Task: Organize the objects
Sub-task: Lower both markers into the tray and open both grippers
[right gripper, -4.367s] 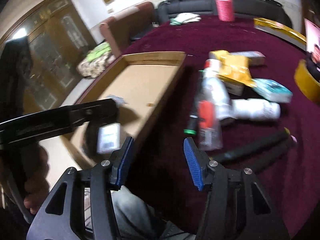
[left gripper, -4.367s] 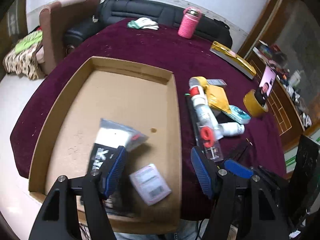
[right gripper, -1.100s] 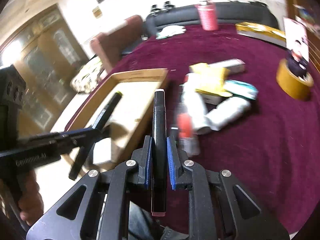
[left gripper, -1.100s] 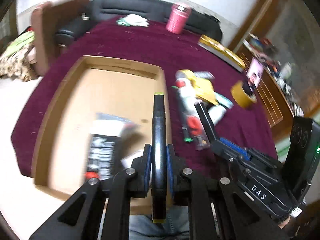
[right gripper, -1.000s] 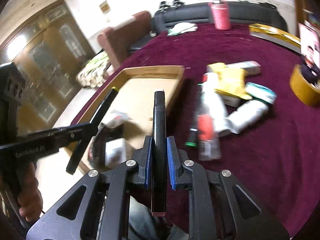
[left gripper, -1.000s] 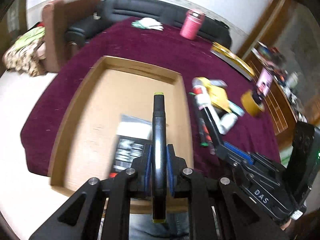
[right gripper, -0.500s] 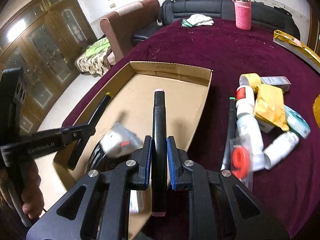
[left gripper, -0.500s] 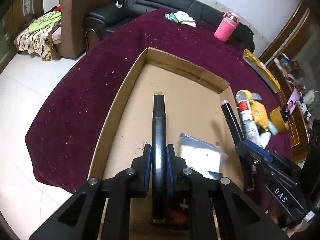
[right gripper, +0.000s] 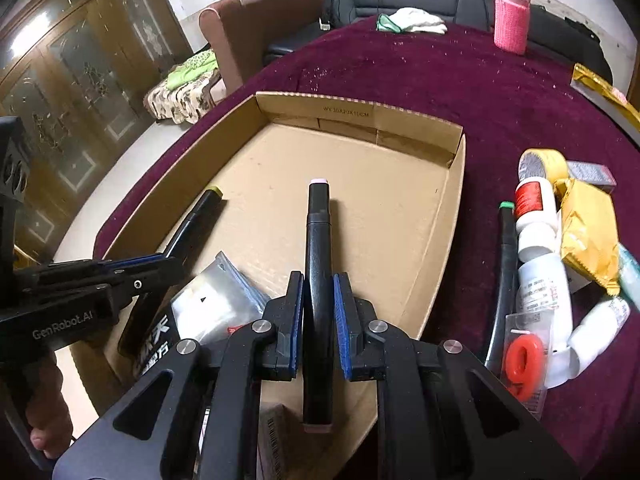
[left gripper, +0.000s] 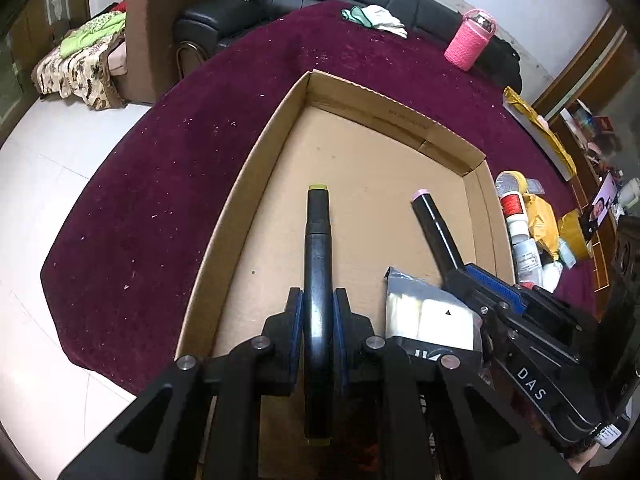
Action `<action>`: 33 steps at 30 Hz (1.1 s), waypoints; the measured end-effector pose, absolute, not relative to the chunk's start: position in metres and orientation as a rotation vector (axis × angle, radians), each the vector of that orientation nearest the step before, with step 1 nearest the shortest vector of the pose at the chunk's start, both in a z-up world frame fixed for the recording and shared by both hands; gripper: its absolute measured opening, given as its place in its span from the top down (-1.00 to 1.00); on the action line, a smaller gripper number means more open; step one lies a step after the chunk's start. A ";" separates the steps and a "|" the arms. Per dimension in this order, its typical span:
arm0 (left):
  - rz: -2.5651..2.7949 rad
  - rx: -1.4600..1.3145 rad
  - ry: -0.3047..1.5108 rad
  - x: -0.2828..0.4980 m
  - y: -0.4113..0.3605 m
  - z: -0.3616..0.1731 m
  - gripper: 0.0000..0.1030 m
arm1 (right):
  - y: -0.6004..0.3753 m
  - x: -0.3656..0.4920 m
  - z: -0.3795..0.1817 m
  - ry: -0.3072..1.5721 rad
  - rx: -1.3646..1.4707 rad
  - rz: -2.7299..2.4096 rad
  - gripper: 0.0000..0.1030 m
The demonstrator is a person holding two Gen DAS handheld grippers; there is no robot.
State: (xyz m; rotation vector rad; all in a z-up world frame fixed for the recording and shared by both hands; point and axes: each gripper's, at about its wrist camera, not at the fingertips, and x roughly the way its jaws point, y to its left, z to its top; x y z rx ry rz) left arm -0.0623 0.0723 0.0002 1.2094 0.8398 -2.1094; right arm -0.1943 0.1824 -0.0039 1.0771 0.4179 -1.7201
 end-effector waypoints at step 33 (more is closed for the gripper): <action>-2.386 1.141 0.622 -0.116 0.218 0.064 -0.27 | 0.369 -0.231 0.007 0.164 1.075 -1.873 0.10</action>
